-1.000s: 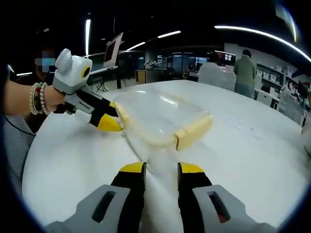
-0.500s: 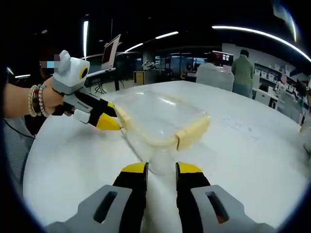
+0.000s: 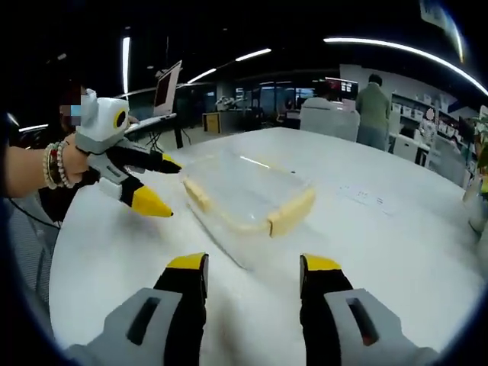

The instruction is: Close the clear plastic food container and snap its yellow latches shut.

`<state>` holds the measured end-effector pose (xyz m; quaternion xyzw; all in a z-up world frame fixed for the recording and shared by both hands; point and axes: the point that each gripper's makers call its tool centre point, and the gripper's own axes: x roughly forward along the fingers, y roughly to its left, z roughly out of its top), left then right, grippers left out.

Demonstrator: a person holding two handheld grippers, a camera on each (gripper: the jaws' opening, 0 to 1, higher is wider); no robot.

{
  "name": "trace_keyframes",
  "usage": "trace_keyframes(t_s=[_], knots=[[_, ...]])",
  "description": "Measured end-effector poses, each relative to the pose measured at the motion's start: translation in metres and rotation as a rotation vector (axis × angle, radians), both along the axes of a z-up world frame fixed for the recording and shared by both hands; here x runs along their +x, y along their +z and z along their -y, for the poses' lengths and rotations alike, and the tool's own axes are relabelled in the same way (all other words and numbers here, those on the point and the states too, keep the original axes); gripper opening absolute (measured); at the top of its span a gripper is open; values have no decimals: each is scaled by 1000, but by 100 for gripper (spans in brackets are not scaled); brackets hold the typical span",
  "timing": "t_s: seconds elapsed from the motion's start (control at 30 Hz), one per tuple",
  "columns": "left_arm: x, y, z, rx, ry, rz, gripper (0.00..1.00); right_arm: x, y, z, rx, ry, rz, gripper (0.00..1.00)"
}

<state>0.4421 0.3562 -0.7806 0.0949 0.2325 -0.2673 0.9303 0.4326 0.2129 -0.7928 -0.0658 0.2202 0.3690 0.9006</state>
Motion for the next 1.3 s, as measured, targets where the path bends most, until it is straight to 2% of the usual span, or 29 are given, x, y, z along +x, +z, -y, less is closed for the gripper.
trace_keyframes(t_s=[0.1,0.17,0.27,0.33,0.4,0.63,0.77,0.83,0.97,1.03,1.1,1.17,1.3], knots=[[-9,11,1,2,-20,17,77,-3,12,4,19,-57,23,69],[-17,20,0,2,-31,36,79,-10,20,5,22,-70,32,71],[-27,31,-6,1,-34,62,90,-22,32,5,26,-88,47,76],[-36,39,-11,2,-49,71,91,-31,40,5,27,-97,51,80],[-42,44,-16,1,-55,78,91,-41,46,7,22,-114,67,79],[-68,83,-41,-54,-44,151,94,-71,58,9,23,-177,79,80],[-92,99,-53,-59,-65,165,95,-94,63,10,50,-206,62,81],[-104,109,-61,-69,-71,196,97,-105,68,13,51,-227,70,81],[-129,117,-73,-79,-98,197,98,-127,82,19,47,-257,84,81],[-140,122,-81,-71,-101,220,97,-138,86,21,37,-257,95,81],[-152,125,-90,-75,-101,219,97,-152,89,22,29,-250,84,81],[-167,123,-98,-90,-100,196,97,-167,94,26,39,-263,87,81],[-194,126,-115,-122,-91,212,97,-195,104,34,74,-299,101,80]])
